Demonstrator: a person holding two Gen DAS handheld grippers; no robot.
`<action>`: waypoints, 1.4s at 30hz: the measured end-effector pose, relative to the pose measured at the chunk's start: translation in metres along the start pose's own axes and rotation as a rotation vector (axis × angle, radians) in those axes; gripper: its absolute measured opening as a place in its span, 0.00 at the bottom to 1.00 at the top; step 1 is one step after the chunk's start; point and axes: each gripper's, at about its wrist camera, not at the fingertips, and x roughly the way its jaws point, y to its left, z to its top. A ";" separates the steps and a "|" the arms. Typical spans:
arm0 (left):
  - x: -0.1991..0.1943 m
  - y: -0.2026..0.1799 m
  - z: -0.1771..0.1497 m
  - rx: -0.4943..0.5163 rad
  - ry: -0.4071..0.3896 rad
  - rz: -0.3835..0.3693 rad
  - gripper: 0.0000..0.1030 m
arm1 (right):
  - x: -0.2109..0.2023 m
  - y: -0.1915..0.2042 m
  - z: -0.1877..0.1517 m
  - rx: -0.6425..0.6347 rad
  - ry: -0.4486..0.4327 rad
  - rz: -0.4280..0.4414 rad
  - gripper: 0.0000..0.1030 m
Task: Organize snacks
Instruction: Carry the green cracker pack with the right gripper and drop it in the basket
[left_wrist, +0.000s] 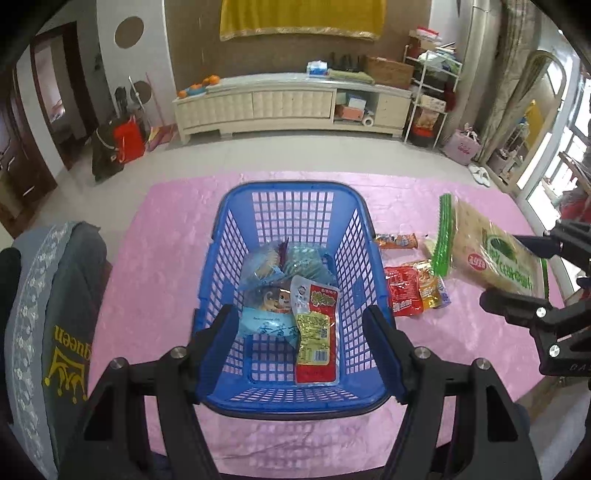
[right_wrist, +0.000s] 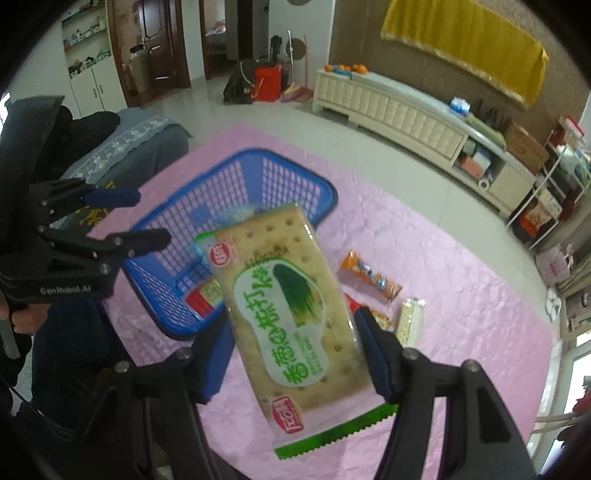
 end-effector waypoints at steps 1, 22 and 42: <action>-0.005 0.003 -0.001 0.010 -0.010 -0.005 0.65 | -0.005 0.005 0.005 -0.005 -0.009 -0.008 0.66; 0.012 0.079 0.029 0.050 -0.039 -0.014 0.65 | 0.047 0.046 0.088 -0.115 -0.022 -0.021 0.66; 0.071 0.108 0.026 -0.041 0.024 -0.073 0.66 | 0.159 0.045 0.108 -0.230 0.083 -0.015 0.66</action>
